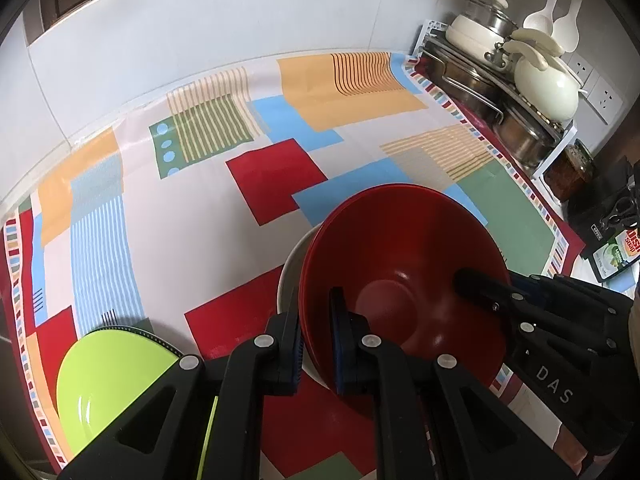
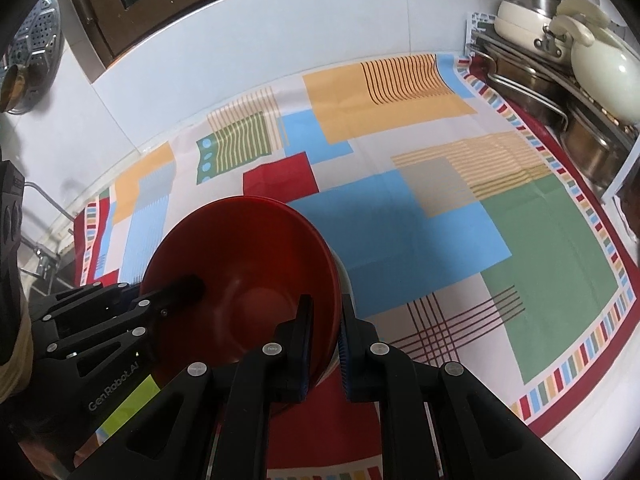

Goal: Organize plates and bowls
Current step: 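Lift the red bowl with both tools and carry it over the white bowl, then lower the red bowl into the white bowl and open both tools, then grip the nested bowl stack rim with both tools, then lift the nested bowls with both tools and carry them over the lime-green plate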

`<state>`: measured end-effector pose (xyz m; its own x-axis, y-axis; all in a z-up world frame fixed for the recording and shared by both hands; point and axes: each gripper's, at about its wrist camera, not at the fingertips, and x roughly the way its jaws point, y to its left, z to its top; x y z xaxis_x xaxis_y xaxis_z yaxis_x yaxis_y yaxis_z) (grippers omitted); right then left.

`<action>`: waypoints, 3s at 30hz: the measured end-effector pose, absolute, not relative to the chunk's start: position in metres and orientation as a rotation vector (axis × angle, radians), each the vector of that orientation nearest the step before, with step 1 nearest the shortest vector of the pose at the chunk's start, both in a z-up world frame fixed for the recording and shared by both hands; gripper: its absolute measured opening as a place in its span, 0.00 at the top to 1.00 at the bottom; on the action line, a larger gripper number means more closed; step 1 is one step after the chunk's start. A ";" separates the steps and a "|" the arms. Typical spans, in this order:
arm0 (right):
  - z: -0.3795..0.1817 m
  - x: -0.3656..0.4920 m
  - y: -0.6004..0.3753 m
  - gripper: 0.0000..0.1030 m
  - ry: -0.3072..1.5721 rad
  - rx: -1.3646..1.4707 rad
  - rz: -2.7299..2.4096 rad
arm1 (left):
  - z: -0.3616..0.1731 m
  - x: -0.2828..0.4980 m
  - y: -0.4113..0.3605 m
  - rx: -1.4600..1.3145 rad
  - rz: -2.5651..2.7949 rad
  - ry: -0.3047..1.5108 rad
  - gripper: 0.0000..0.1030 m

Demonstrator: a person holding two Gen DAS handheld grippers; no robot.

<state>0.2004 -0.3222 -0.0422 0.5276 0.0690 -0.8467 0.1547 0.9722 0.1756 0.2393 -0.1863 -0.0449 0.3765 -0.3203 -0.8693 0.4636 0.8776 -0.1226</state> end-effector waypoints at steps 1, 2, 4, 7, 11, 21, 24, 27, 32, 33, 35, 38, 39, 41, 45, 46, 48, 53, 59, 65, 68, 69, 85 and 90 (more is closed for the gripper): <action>-0.043 0.201 -0.322 0.87 1.019 0.239 -0.053 | -0.046 0.239 -0.187 0.153 -0.501 1.077 0.87; -0.044 0.200 -0.322 0.87 1.022 0.240 -0.052 | -0.047 0.239 -0.187 0.154 -0.498 1.078 0.87; -0.046 0.201 -0.321 0.87 1.028 0.235 -0.047 | -0.049 0.239 -0.187 0.157 -0.490 1.078 0.87; -0.050 0.202 -0.321 0.87 1.040 0.231 -0.038 | -0.051 0.239 -0.187 0.166 -0.479 1.075 0.87; -0.055 0.204 -0.320 0.87 1.057 0.222 -0.030 | -0.056 0.240 -0.187 0.174 -0.468 1.084 0.87; -0.058 0.205 -0.317 0.87 1.060 0.195 -0.017 | -0.063 0.240 -0.186 0.179 -0.463 1.092 0.87; -0.057 0.205 -0.317 0.87 1.059 0.187 -0.014 | -0.063 0.240 -0.187 0.179 -0.469 1.091 0.86; -0.057 0.204 -0.316 0.87 1.057 0.183 -0.012 | -0.063 0.238 -0.189 0.189 -0.491 1.096 0.77; -0.055 0.203 -0.318 0.83 1.054 0.204 0.002 | -0.058 0.233 -0.193 0.191 -0.510 1.103 0.60; -0.054 0.202 -0.318 0.76 1.045 0.195 -0.002 | -0.056 0.232 -0.193 0.200 -0.503 1.087 0.52; -0.049 0.199 -0.318 0.68 1.019 0.167 -0.029 | -0.049 0.231 -0.191 0.218 -0.479 1.047 0.49; -0.043 0.197 -0.320 0.68 0.998 0.174 -0.043 | -0.038 0.231 -0.185 0.205 -0.472 1.014 0.43; -0.041 0.196 -0.322 0.67 0.992 0.187 -0.047 | -0.035 0.230 -0.181 0.198 -0.462 0.998 0.43; -0.038 0.194 -0.325 0.62 0.968 0.213 -0.053 | -0.032 0.230 -0.177 0.200 -0.443 0.978 0.43; -0.035 0.192 -0.326 0.55 0.923 0.242 -0.078 | -0.037 0.231 -0.169 0.190 -0.419 0.980 0.43; -0.038 0.193 -0.325 0.55 0.932 0.250 -0.075 | -0.042 0.232 -0.167 0.189 -0.409 0.995 0.43; -0.046 0.196 -0.326 0.55 0.953 0.271 -0.076 | -0.051 0.234 -0.165 0.180 -0.395 1.021 0.43; -0.065 0.199 -0.330 0.55 0.985 0.310 -0.101 | -0.068 0.237 -0.164 0.167 -0.375 1.058 0.44; -0.083 0.203 -0.331 0.56 1.037 0.347 -0.080 | -0.083 0.243 -0.170 0.118 -0.398 1.123 0.54; -0.093 0.208 -0.334 0.64 1.073 0.410 -0.038 | -0.093 0.248 -0.176 0.047 -0.441 1.193 0.70; -0.096 0.211 -0.334 0.68 1.092 0.424 -0.021 | -0.098 0.251 -0.177 0.021 -0.436 1.216 0.72; -0.097 0.212 -0.334 0.69 1.098 0.425 -0.021 | -0.099 0.252 -0.177 0.021 -0.431 1.219 0.74; -0.099 0.218 -0.329 0.73 1.159 0.356 -0.001 | -0.099 0.245 -0.181 0.006 -0.352 1.217 0.73; -0.095 0.213 -0.329 0.73 1.156 0.348 0.009 | -0.093 0.237 -0.181 0.010 -0.346 1.198 0.73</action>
